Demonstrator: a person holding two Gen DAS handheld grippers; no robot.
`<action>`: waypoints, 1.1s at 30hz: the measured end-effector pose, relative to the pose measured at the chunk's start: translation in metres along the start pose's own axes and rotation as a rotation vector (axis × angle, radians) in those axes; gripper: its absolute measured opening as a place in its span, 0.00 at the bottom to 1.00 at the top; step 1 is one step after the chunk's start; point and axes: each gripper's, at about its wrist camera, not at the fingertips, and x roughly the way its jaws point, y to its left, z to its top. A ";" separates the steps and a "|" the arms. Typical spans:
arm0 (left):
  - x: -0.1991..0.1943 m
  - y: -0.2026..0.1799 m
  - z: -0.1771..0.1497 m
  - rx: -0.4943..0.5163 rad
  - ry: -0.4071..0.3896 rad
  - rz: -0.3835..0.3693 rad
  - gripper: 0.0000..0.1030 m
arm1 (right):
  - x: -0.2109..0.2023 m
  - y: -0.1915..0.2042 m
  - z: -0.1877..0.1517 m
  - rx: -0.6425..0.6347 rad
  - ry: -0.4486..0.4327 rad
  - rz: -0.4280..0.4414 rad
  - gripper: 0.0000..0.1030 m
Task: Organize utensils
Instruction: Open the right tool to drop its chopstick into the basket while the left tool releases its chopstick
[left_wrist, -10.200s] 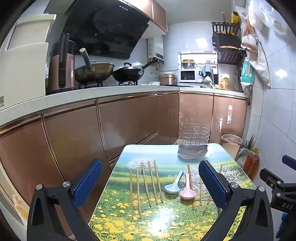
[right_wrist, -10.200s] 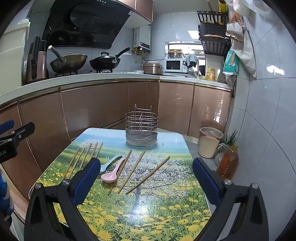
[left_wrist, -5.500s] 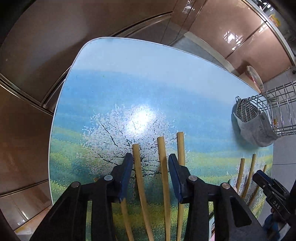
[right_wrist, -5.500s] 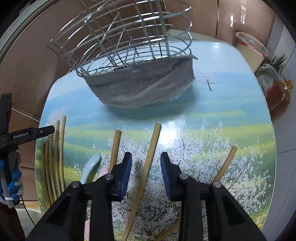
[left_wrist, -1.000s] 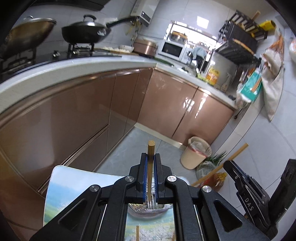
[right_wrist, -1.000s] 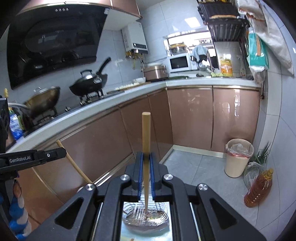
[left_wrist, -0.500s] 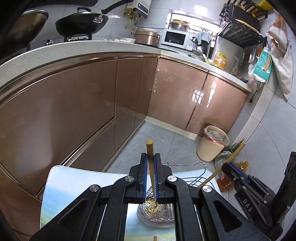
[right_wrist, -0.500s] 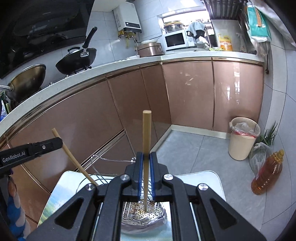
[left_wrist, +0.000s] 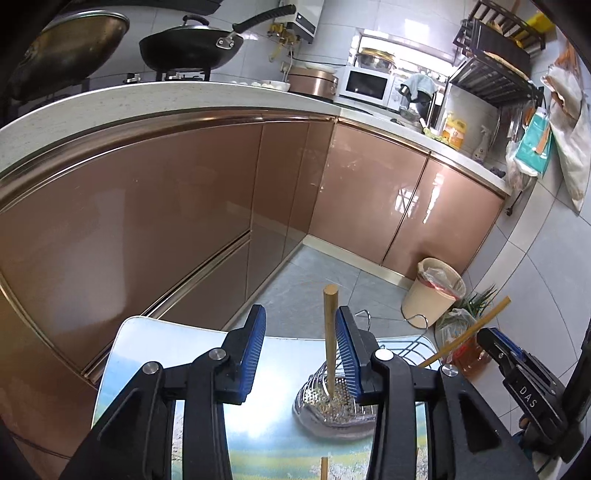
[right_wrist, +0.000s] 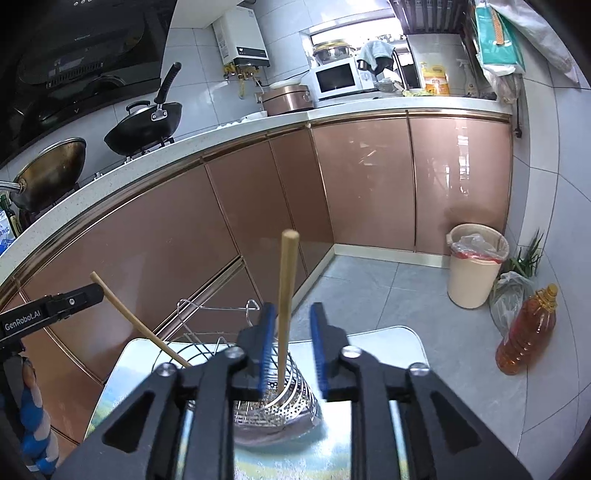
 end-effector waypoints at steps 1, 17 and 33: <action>-0.005 0.002 -0.001 -0.001 -0.001 0.001 0.38 | -0.004 0.000 0.000 0.000 0.000 -0.001 0.23; -0.103 0.058 -0.021 -0.048 -0.054 0.045 0.53 | -0.110 0.011 -0.014 0.014 -0.066 -0.018 0.24; -0.212 0.109 -0.055 -0.057 -0.081 0.106 0.55 | -0.226 0.065 -0.028 -0.045 -0.096 0.004 0.24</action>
